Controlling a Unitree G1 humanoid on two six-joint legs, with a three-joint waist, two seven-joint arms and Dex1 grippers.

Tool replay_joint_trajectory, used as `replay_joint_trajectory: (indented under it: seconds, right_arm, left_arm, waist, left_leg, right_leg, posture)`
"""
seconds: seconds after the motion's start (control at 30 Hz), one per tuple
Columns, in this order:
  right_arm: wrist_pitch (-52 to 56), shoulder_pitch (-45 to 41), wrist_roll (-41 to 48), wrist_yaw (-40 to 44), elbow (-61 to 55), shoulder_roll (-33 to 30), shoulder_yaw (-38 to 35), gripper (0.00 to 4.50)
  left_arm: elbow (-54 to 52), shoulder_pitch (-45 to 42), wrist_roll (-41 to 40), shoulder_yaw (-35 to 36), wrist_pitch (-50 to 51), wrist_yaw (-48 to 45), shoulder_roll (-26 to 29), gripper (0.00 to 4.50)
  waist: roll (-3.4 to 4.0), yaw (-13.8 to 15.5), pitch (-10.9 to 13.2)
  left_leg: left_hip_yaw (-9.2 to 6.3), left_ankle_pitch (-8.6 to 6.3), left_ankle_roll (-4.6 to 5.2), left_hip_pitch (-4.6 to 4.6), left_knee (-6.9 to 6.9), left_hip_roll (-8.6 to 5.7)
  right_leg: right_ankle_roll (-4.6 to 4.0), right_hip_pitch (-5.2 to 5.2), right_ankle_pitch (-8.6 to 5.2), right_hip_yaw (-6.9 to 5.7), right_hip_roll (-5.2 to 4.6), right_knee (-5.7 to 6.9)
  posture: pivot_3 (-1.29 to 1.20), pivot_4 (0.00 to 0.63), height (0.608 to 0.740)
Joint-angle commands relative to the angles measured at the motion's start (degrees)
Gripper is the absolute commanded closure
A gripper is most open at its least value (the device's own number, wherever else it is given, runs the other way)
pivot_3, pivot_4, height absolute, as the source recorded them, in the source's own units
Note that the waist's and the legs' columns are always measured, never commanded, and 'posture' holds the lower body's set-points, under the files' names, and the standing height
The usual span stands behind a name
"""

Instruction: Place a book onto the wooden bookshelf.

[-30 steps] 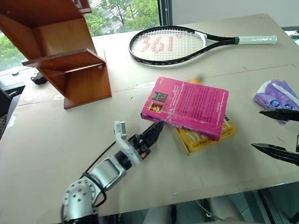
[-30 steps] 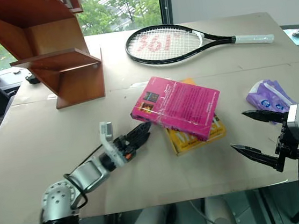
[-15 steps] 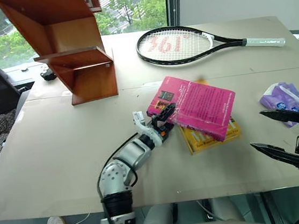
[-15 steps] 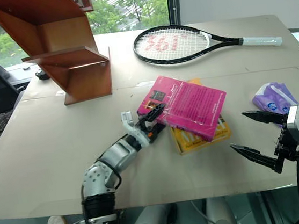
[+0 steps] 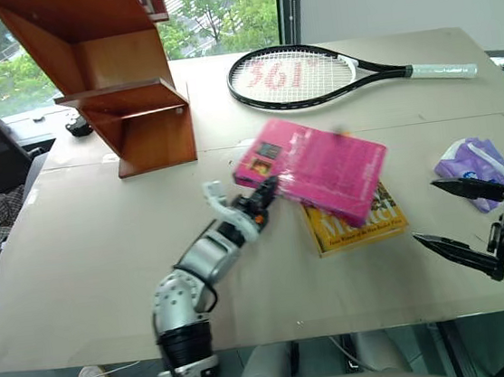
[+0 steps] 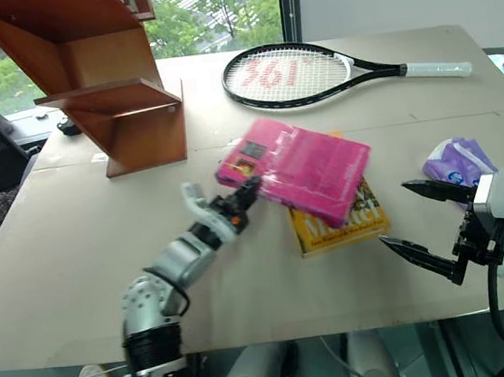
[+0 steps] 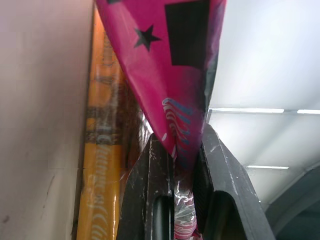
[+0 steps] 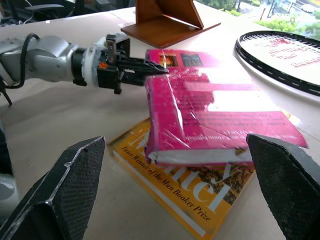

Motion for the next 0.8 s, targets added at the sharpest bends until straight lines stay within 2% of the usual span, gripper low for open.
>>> replay_joint_trajectory:
  seconds: [0.03,0.1,0.2,0.27,0.33,0.43,0.5,0.63,0.7,0.8]
  right_arm:
    - [-2.5,-3.1,-0.9,-0.4,1.5,0.5,2.7,0.0]
    - [-3.5,-5.5,-1.7,-0.4,3.3,0.9,5.0,0.0]
    - [-5.6,-10.5,-3.4,0.3,6.7,1.3,8.7,0.0]
    - [-6.3,-12.7,-3.6,1.0,8.5,1.2,9.6,0.0]
    - [-6.7,-14.8,-2.7,2.0,10.5,1.0,9.7,0.0]
    - [-7.4,-17.9,-2.0,3.1,13.4,1.0,9.6,0.0]
    - [-7.9,-21.2,-1.8,3.5,15.5,1.0,10.1,0.0]
    - [-9.0,-27.3,-2.4,3.6,18.8,1.5,11.6,0.0]
    - [-9.9,-30.1,-2.6,4.0,20.7,1.9,12.1,0.0]
    - [-10.8,-33.0,-2.4,4.3,22.0,2.7,12.5,0.0]
  left_arm:
    - [-10.7,-4.0,1.9,3.5,0.1,-6.4,9.9,4.5]
    - [-13.7,-7.2,8.8,2.6,-0.8,-11.2,17.5,4.5]
    - [-21.0,-15.0,26.0,-3.5,-2.8,-23.7,34.8,4.5]
    - [-22.2,-20.2,34.8,-7.0,-5.5,-27.0,41.1,4.5]
    - [-22.3,-27.2,49.7,-13.5,-11.9,-31.6,48.5,4.5]
    - [-17.7,-37.6,65.0,-19.7,-18.3,-35.4,54.1,4.5]
    - [-14.8,-44.1,75.3,-24.0,-21.0,-40.9,60.3,4.5]
    - [-9.1,-48.4,86.4,-27.7,-27.1,-53.1,68.6,4.5]
    - [-5.6,-50.3,91.1,-29.2,-26.5,-59.3,72.0,4.5]
    - [-1.3,-51.9,96.2,-29.7,-27.9,-65.4,74.0,4.5]
  waist:
    - [-0.07,-0.1,0.0]
    - [-0.12,0.0,0.1]
    - [-0.29,0.1,0.2]
    - [-0.21,0.0,0.1]
    - [-0.26,0.0,0.2]
    - [-0.3,-0.2,0.2]
    - [-0.33,-0.6,0.3]
    - [-0.19,-2.1,0.4]
    - [-0.15,-2.4,0.5]
    - [-0.13,-2.8,0.5]
  left_leg:
    - [0.0,0.0,-0.02,-0.03,0.0,0.02]
    - [0.02,0.0,-0.02,-0.02,0.01,-0.04]
    - [-0.02,0.01,-0.01,-0.08,0.04,-0.17]
    - [0.02,0.0,0.0,-0.1,-0.02,-0.22]
    - [0.05,0.0,0.03,-0.06,-0.19,-0.28]
    - [0.04,0.0,0.02,-0.08,-0.4,-0.24]
    - [0.04,0.0,0.02,-0.09,-0.57,-0.17]
    - [0.12,0.0,0.01,-0.13,-0.76,-0.15]
    - [0.15,0.01,0.01,-0.21,-0.76,-0.16]
    - [0.07,0.01,0.02,-0.45,-0.65,-0.17]
  right_leg:
    - [0.0,-0.04,0.0,0.0,0.02,0.02]
    - [-0.01,-0.05,0.0,-0.07,0.01,0.05]
    - [-0.01,-0.04,0.0,-0.28,0.05,0.01]
    - [-0.01,-0.04,0.0,-0.23,0.14,-0.1]
    - [0.0,-0.05,0.0,-0.19,0.03,-0.19]
    - [0.0,-0.16,0.0,-0.2,-0.09,-0.23]
    - [-0.01,-0.28,0.0,-0.21,-0.07,-0.24]
    - [-0.01,-0.49,-0.02,-0.09,-0.05,-0.26]
    - [0.0,-0.6,-0.02,-0.08,-0.06,-0.23]
    - [0.0,-0.76,-0.01,-0.19,0.0,-0.14]
  posture:
    - [0.0,0.15,0.74]
    - [0.0,0.15,0.74]
    - [0.0,0.15,0.74]
    - [0.0,0.15,0.74]
    - [0.0,0.15,0.74]
    - [0.0,0.15,0.74]
    - [0.0,0.15,0.74]
    - [0.0,0.15,0.74]
    - [0.0,0.15,0.74]
    - [0.0,0.15,0.74]
